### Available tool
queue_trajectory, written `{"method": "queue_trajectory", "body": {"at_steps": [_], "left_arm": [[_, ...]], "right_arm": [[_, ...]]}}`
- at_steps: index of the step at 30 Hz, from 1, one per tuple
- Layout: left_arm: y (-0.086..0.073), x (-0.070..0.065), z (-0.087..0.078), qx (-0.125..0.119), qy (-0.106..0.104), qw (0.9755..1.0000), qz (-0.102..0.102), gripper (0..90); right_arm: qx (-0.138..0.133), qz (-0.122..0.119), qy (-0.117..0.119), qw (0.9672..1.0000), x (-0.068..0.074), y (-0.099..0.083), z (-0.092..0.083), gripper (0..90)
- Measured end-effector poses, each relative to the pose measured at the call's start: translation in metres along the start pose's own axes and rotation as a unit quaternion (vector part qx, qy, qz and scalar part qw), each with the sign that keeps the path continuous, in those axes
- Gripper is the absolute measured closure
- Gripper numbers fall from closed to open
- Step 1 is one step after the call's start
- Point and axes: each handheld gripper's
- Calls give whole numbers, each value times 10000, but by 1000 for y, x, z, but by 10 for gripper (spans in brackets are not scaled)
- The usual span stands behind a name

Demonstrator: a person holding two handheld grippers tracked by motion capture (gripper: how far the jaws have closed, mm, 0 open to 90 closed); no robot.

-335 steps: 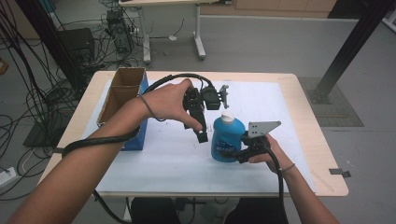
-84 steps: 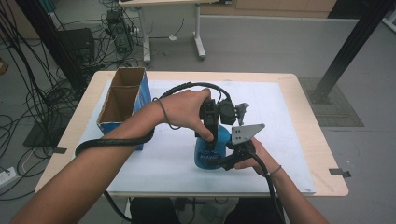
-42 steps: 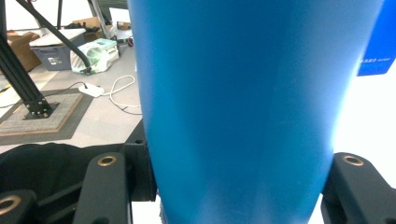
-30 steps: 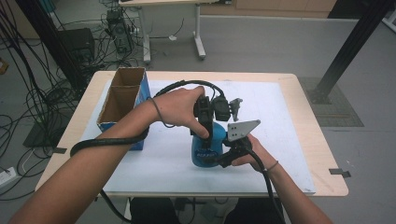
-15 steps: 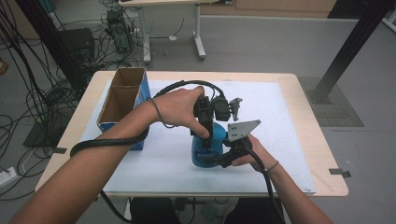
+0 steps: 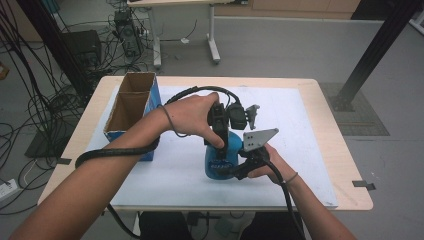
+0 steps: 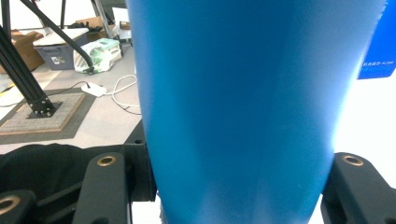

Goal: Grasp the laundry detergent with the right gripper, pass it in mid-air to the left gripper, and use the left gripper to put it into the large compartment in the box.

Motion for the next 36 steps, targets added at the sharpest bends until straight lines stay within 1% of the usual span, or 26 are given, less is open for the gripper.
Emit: {"method": "queue_trajectory", "body": {"at_steps": [4, 10, 15, 16, 21, 23, 25, 26, 33, 36], "left_arm": [[0, 1, 0, 0, -14, 10000, -25, 377], [1, 2, 0, 27, -20, 10000, -33, 377], [-1, 0, -1, -34, 23, 10000, -18, 377], [-1, -1, -1, -54, 58, 10000, -12, 377], [-1, -1, -1, -27, 57, 10000, -34, 378], [-1, -1, -1, -46, 56, 10000, -37, 377], [0, -1, -1, 7, 51, 10000, -62, 378], [0, -2, -1, -16, 72, 10000, -59, 378], [0, -4, -4, -8, 101, 9999, -77, 377], [-1, -6, -5, -49, 120, 9999, -98, 378]], "right_arm": [[-2, -13, -30, 10000, 0, 0, -1, 409], [3, -4, -10, 10000, 0, 0, 0, 410], [-17, 12, -23, 10000, 0, -1, 0, 409], [-52, 7, -17, 10000, -1, -2, -1, 409], [-15, -12, -32, 10000, -1, 0, -1, 409], [-34, -20, -39, 10000, 0, -1, -1, 408], [-59, -27, -16, 10000, -1, -2, -1, 408], [-44, -32, -51, 10000, 0, -2, -1, 407], [-123, -64, -41, 9999, 0, -3, 0, 406], [-145, -79, -59, 9998, 1, -2, -1, 405]]}}
Point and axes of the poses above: each handheld gripper's, and its own axes: z roughly forward along the jaws, y roughly out of its top, x roughly to its left, and after that the axes turned 1 degree about -y, right-handed
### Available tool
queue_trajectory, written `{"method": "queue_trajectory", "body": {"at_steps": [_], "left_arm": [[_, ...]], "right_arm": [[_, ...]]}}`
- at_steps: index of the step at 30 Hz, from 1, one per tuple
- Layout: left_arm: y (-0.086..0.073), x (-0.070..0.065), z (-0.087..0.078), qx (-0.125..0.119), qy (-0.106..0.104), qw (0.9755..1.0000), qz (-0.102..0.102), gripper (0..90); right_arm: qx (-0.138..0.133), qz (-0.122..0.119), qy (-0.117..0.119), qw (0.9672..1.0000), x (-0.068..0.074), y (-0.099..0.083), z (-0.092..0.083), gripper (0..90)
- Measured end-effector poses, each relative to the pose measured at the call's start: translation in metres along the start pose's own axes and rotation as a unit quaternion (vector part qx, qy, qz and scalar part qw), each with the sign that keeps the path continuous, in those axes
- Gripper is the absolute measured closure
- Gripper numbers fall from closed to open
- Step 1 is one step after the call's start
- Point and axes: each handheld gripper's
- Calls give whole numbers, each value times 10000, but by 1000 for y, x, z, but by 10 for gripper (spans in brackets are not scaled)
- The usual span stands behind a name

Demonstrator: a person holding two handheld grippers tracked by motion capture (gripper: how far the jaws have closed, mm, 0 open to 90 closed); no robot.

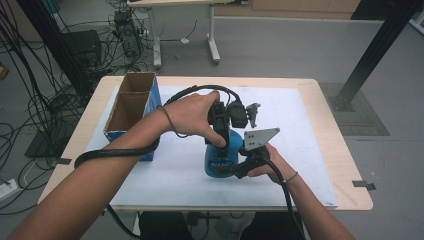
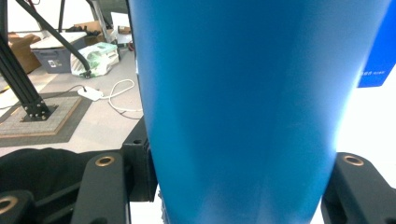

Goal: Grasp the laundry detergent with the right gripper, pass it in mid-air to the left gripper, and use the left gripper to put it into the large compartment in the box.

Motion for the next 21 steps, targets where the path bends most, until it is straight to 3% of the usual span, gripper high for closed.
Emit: {"method": "queue_trajectory", "body": {"at_steps": [13, 21], "left_arm": [[1, -1, -3, 1, 40, 10000, -49, 378], [2, 0, -2, 80, 104, 9998, -124, 378]], "right_arm": [[-105, 16, -52, 9999, 2, -3, -1, 384], [-172, 116, -179, 9996, 4, -6, -3, 195]]}}
Point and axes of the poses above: each handheld gripper's, and its own axes: z roughly forward along the jaws, y roughly out of its top, x roughly to its left, and after that the axes turned 1 degree about -y, right-handed
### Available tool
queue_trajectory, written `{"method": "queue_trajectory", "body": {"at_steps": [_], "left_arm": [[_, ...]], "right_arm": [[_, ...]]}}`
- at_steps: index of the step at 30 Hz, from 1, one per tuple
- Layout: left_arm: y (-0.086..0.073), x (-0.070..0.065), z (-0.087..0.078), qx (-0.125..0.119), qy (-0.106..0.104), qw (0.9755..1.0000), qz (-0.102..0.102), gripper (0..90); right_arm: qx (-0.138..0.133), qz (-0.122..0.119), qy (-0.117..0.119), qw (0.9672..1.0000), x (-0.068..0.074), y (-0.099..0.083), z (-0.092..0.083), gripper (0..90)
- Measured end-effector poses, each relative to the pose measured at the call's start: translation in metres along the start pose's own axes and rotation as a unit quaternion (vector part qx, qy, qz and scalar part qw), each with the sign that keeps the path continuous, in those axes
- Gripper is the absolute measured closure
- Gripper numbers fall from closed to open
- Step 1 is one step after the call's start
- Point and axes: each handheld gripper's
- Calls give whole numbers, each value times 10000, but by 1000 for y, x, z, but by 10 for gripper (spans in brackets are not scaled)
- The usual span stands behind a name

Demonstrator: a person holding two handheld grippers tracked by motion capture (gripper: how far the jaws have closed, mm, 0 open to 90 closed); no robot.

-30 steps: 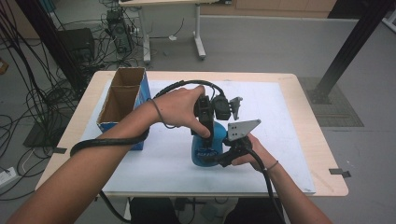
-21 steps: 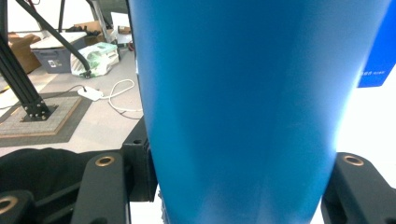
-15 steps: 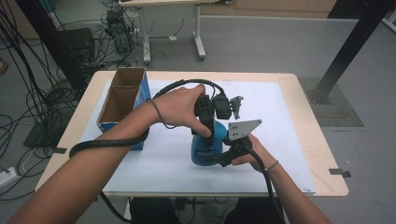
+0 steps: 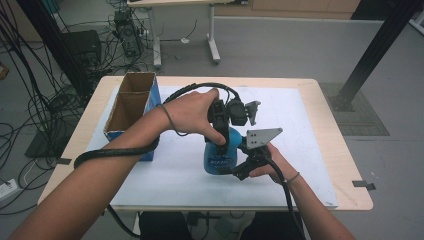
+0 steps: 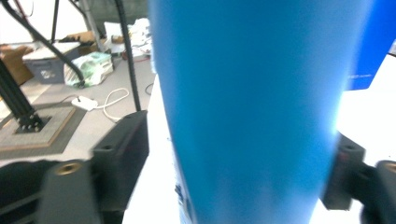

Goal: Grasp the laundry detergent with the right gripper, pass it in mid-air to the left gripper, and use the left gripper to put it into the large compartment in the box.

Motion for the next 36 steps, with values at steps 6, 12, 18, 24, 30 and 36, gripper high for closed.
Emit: {"method": "queue_trajectory", "body": {"at_steps": [6, 12, 18, 24, 30, 36], "left_arm": [[1, 0, -1, 16, -1, 10000, -10, 378], [0, -2, -4, -13, 46, 10000, -23, 378], [1, -2, -7, -36, 23, 10000, -36, 378], [2, -2, -7, -13, 44, 10000, -71, 378], [0, -3, -8, -28, 89, 9999, -120, 378], [-4, -1, -9, -24, 61, 9998, -174, 378]], "right_arm": [[-53, 146, -152, 9998, 4, -3, -1, 4], [-74, 86, -107, 9999, 2, -3, -2, 4], [-64, 67, -157, 9998, 4, -2, -5, 5], [-76, 60, -202, 9997, 6, -1, -11, 7], [-89, 68, -305, 9995, 7, -3, -22, 11], [-69, 124, -416, 9990, 9, -7, -34, 11]]}}
Point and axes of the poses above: each handheld gripper's, and its own axes: z roughly forward along the jaws, y roughly out of its top, x roughly to its left, and after that the axes turned 1 degree about -y, right-handed
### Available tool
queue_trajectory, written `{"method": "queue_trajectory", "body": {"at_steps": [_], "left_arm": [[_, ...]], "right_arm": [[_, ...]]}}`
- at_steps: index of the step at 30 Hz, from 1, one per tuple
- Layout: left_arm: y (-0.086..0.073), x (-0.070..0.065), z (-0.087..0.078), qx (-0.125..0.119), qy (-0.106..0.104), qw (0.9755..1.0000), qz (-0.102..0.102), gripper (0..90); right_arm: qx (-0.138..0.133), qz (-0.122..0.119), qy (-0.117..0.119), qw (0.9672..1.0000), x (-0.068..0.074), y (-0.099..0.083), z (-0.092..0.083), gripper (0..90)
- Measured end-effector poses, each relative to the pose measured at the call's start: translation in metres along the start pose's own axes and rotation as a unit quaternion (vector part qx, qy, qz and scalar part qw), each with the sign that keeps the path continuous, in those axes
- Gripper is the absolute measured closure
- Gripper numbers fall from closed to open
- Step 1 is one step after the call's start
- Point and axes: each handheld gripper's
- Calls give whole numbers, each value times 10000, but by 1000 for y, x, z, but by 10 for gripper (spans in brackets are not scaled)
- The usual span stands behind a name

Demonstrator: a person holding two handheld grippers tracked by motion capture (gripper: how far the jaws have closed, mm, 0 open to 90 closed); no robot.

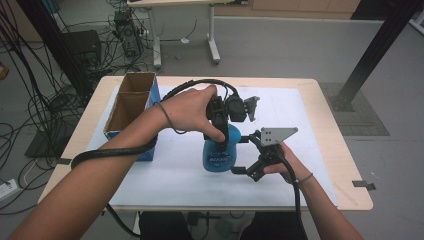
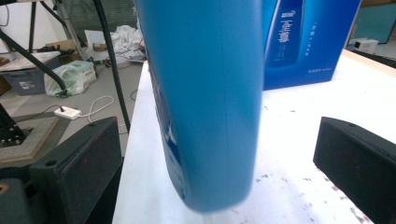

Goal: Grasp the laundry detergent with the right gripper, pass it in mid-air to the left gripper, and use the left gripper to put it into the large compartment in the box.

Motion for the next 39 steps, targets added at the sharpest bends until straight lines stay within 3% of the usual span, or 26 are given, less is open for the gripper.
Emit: {"method": "queue_trajectory", "body": {"at_steps": [9, 16, 29, 39], "left_arm": [[-5, 1, 0, 7, 2, 10000, -54, 378], [-9, 0, 0, -8, -28, 10000, -91, 378], [-7, -3, -4, -2, -1, 10000, -80, 378], [-1, -7, -13, -27, 46, 10000, 4, 378]], "right_arm": [[9, 42, -205, 9998, 3, -3, -20, 12], [0, 91, -496, 9987, 9, -7, -46, 12], [-114, 342, -1050, 9938, 22, -28, -90, 15], [-106, 410, -1189, 9920, 25, -32, -98, 16]]}}
Point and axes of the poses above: each handheld gripper's, and its own axes: z roughly forward along the jaws, y roughly out of its top, x roughly to its left, and after that the axes turned 1 degree about -y, right-handed
